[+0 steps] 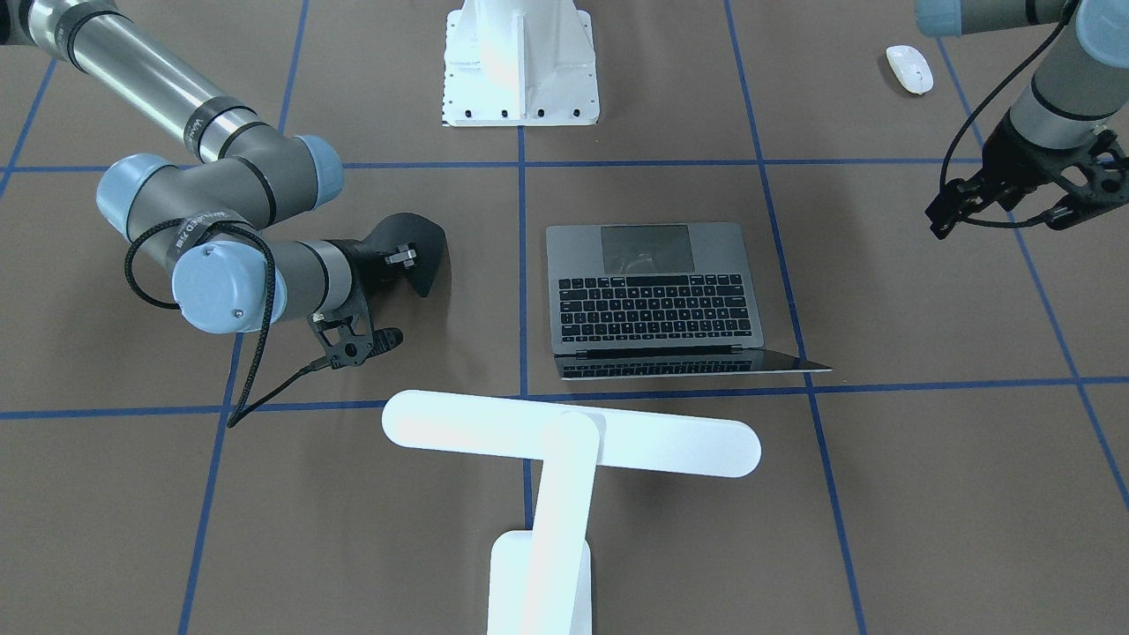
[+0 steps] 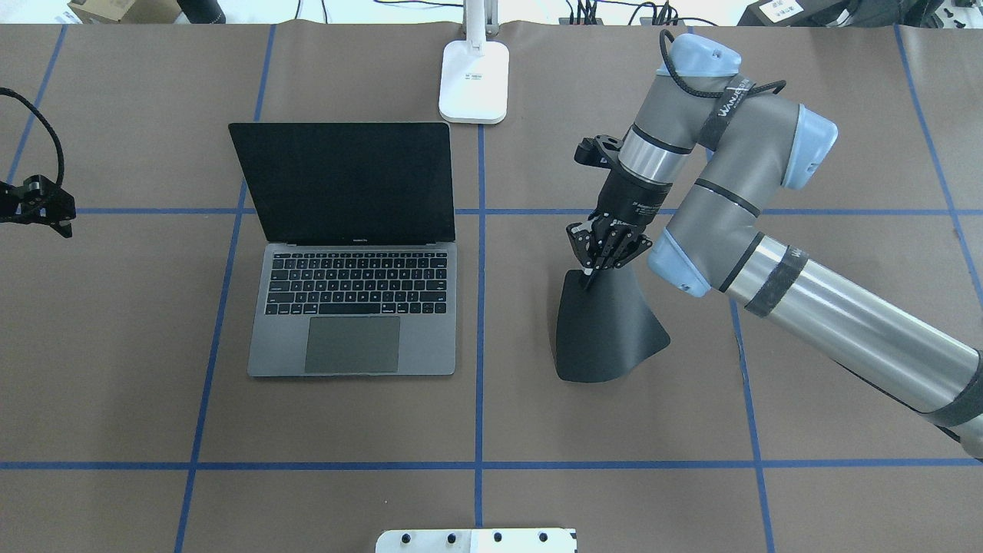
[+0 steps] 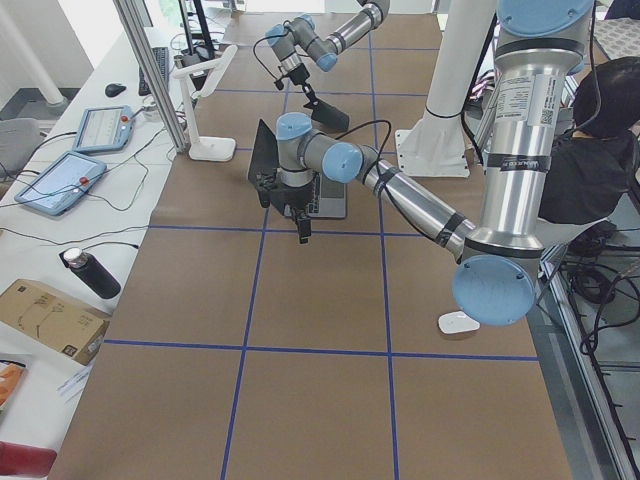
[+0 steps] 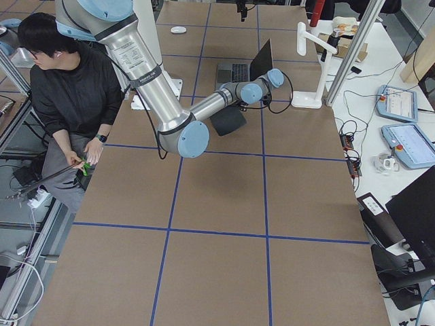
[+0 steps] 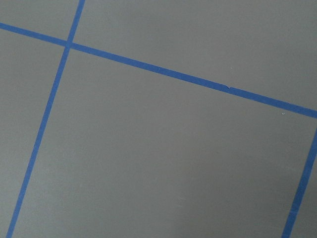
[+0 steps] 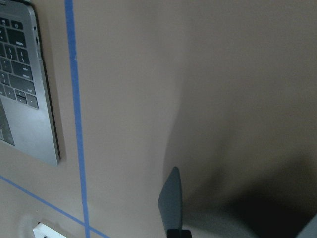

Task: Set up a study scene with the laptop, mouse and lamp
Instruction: 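Move the black mouse pad with the right gripper beside the laptop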

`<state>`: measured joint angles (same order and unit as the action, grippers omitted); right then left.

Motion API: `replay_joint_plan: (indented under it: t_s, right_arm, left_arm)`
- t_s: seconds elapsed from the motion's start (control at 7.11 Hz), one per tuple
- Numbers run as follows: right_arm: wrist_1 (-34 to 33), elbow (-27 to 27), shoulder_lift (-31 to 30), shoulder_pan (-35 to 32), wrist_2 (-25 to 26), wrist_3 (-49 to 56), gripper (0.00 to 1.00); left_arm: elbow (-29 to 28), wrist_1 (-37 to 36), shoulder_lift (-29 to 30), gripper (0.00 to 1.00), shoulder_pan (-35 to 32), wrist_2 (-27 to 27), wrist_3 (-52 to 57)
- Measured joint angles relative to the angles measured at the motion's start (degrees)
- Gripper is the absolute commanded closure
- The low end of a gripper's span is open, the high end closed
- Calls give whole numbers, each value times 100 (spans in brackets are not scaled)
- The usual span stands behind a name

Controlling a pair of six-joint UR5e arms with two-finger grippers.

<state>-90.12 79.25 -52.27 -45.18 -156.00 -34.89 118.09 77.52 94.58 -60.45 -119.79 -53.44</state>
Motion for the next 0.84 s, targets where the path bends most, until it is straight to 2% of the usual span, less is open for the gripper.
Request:
replay_joint_plan:
  t_s: [0.84]
  right_arm:
    - [326, -883, 750, 221, 0, -118, 100]
  left_arm:
    - [-67, 0, -1, 0, -6, 0, 0]
